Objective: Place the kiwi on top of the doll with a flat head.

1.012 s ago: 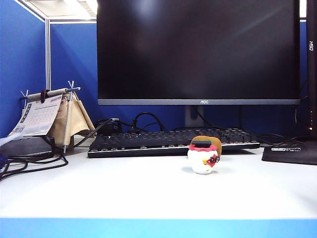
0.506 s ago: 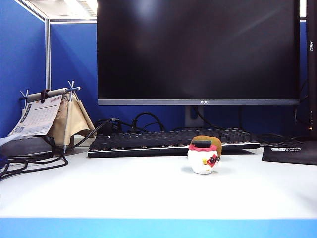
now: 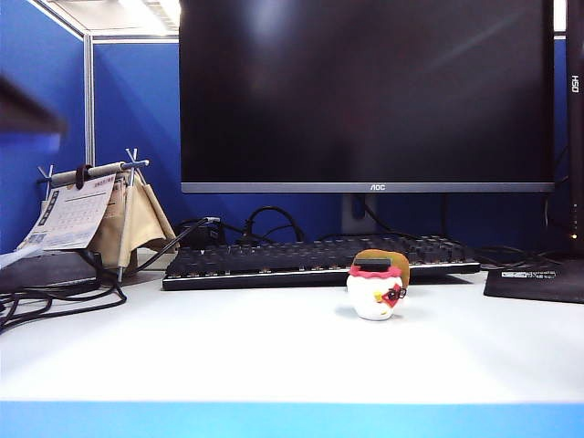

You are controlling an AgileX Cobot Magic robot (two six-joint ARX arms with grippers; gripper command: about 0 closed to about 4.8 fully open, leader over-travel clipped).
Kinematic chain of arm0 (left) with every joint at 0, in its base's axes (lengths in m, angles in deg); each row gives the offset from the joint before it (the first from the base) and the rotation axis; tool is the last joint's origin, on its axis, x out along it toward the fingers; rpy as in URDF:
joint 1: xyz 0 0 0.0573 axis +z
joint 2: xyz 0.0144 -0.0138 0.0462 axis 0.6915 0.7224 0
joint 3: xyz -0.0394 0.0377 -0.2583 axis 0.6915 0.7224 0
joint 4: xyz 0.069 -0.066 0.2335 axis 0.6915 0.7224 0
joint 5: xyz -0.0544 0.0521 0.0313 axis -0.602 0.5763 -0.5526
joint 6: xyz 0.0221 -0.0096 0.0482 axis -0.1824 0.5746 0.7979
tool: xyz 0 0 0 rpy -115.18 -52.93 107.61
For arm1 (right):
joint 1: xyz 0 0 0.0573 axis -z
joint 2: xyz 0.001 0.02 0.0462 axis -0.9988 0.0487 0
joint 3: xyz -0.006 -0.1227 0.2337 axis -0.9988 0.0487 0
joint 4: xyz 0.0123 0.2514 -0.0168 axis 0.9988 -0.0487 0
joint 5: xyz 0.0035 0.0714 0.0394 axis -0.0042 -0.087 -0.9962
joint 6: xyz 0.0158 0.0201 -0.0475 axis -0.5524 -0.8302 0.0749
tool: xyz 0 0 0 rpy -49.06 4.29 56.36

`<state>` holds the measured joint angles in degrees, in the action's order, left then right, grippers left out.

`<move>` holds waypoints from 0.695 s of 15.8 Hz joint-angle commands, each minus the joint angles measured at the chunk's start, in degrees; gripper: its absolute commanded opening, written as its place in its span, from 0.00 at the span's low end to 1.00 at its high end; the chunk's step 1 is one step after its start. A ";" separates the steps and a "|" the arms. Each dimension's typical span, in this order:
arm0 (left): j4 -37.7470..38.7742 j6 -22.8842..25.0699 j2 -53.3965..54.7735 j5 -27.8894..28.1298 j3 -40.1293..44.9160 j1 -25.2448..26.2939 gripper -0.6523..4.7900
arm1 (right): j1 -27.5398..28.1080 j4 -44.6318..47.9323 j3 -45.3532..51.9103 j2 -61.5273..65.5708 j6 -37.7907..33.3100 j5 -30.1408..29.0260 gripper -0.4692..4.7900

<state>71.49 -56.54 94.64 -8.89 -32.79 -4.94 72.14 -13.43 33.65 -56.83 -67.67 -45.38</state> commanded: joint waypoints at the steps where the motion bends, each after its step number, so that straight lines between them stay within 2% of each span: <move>1: -0.28 0.79 0.11 -0.68 -2.03 -0.07 0.35 | -0.02 0.68 -9.62 11.63 8.41 2.32 0.51; 3: 0.61 1.75 0.11 -2.91 -2.05 -0.13 0.46 | 0.13 -0.07 -20.92 28.98 17.73 1.33 0.64; 4: 1.03 1.62 0.09 -3.56 -2.05 -0.13 0.46 | 0.72 -1.46 -25.88 36.11 20.11 -0.37 0.65; 7: 1.20 1.33 0.11 -6.73 -2.05 -0.15 0.46 | 5.44 -14.95 -47.78 61.59 28.76 -15.02 0.71; 8: 1.36 1.27 0.11 -9.31 -2.05 -0.15 0.46 | 6.16 -22.21 -57.94 71.78 32.52 -15.72 0.81; 11: 2.62 0.87 0.02 -12.15 -2.05 -0.15 0.46 | 6.25 -26.36 -71.87 87.80 35.19 -15.76 0.85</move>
<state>73.74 -55.49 94.64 -19.56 -34.61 -5.02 78.39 -39.42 -36.62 29.59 -33.01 -60.77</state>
